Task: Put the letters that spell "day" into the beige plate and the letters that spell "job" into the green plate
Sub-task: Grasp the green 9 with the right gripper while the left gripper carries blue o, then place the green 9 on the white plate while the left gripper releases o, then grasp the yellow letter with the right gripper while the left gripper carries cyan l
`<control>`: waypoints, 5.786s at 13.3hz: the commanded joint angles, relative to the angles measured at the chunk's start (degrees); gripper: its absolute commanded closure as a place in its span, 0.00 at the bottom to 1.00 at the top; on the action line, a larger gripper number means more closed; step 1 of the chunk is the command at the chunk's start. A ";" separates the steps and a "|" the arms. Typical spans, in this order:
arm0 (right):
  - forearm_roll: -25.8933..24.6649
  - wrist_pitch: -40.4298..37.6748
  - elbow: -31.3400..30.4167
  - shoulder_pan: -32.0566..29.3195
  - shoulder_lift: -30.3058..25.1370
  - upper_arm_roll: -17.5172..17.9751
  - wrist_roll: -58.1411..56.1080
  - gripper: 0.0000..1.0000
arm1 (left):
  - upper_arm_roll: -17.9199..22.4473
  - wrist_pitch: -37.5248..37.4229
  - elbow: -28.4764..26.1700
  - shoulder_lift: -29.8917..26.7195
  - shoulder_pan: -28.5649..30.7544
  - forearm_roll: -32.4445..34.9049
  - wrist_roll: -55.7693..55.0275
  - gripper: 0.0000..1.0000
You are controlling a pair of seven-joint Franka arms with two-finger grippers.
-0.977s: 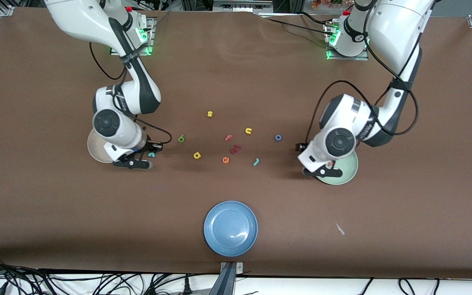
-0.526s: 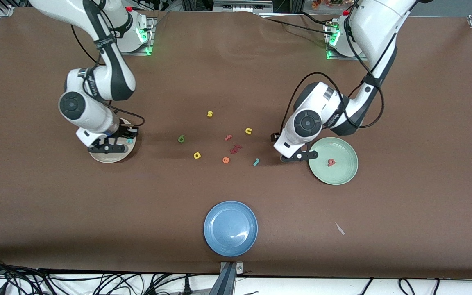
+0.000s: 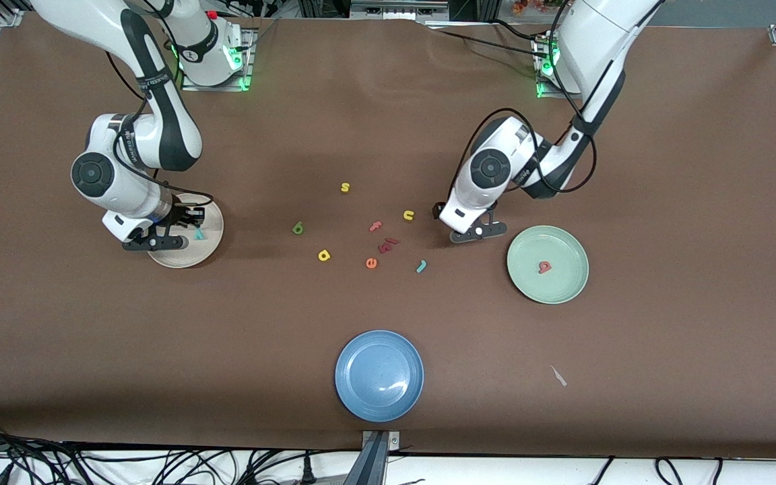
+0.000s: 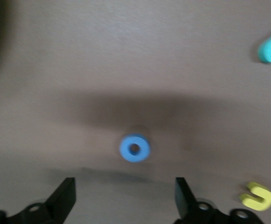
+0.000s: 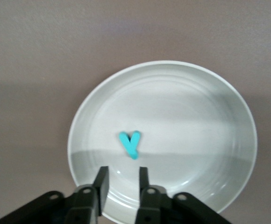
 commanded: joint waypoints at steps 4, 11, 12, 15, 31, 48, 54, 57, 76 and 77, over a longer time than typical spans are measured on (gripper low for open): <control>4.17 0.57 3.14 0.82 0.79 8.46 20.81 0.00 | 0.83 5.05 -1.31 0.90 0.41 5.53 -1.26 0.24; 7.87 12.32 7.19 5.37 9.48 14.36 45.34 0.00 | 1.00 7.07 -0.87 2.12 0.42 7.47 -2.39 0.49; 7.61 13.30 7.54 6.87 10.54 14.36 46.67 0.00 | 1.00 7.60 -0.96 2.30 0.24 7.56 -3.18 0.54; 7.78 13.49 9.12 8.29 12.48 14.36 48.88 0.01 | 1.09 7.60 -0.87 2.30 0.24 7.56 -3.28 0.68; 6.64 11.38 9.57 9.17 13.54 14.36 46.95 0.70 | 1.36 -9.89 2.82 -5.79 13.58 14.59 21.31 0.90; 3.30 -10.51 11.95 8.73 6.16 -5.22 8.49 0.84 | -2.34 -10.94 17.21 1.58 6.05 11.86 16.76 0.00; 3.91 -1.63 1.66 8.73 2.64 -9.28 -1.39 0.20 | -2.25 -11.56 28.48 11.26 0.78 12.66 17.46 0.00; 4.44 -2.07 3.23 8.73 2.82 -8.84 -0.08 0.00 | -1.90 -11.38 31.37 15.38 -2.48 13.79 17.90 0.00; 2.51 -4.18 29.51 10.57 19.33 10.76 9.26 0.00 | -0.05 -4.87 33.49 20.24 -3.10 14.76 29.51 1.00; 2.51 -4.09 30.30 10.66 20.38 10.76 7.42 0.00 | 0.04 -5.40 33.41 19.01 -2.84 14.68 29.50 1.00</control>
